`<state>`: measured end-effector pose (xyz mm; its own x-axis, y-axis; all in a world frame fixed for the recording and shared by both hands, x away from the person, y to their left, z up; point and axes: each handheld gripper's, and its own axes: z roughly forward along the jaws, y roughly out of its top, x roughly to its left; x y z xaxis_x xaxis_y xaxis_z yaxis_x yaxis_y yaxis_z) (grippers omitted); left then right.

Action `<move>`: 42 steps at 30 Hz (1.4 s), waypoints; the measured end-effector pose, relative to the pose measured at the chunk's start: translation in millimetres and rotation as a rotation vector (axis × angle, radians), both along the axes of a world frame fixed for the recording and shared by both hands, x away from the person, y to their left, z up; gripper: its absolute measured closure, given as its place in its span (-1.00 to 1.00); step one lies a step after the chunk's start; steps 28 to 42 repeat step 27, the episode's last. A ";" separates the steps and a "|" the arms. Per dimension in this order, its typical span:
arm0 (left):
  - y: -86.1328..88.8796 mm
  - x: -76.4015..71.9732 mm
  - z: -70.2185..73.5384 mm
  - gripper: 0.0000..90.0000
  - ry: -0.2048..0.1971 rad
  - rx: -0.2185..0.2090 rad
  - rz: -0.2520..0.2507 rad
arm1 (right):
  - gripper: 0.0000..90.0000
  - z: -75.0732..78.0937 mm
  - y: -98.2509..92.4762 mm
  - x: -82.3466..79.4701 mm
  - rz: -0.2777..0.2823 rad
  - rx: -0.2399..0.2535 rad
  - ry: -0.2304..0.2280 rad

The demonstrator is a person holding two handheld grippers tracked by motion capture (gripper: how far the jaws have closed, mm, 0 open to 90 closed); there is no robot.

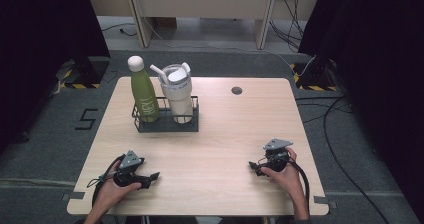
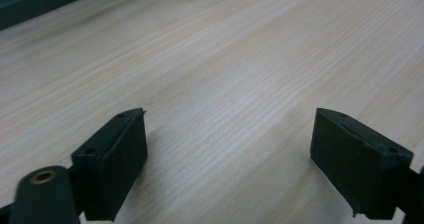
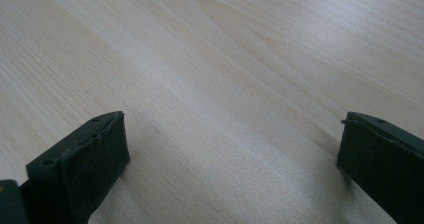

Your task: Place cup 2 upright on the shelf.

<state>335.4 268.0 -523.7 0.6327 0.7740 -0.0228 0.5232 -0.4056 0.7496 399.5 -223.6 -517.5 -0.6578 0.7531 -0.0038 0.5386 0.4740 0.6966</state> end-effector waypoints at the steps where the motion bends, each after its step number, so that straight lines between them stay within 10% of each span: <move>1: 0.1 0.0 0.0 -0.69 0.001 -0.002 -0.001 | -0.99 0.0 0.0 0.0 0.000 0.000 0.000; 42: 0.0 0.2 -0.4 -0.70 0.000 -0.006 0.002 | -0.99 0.0 0.0 0.0 0.001 0.000 0.000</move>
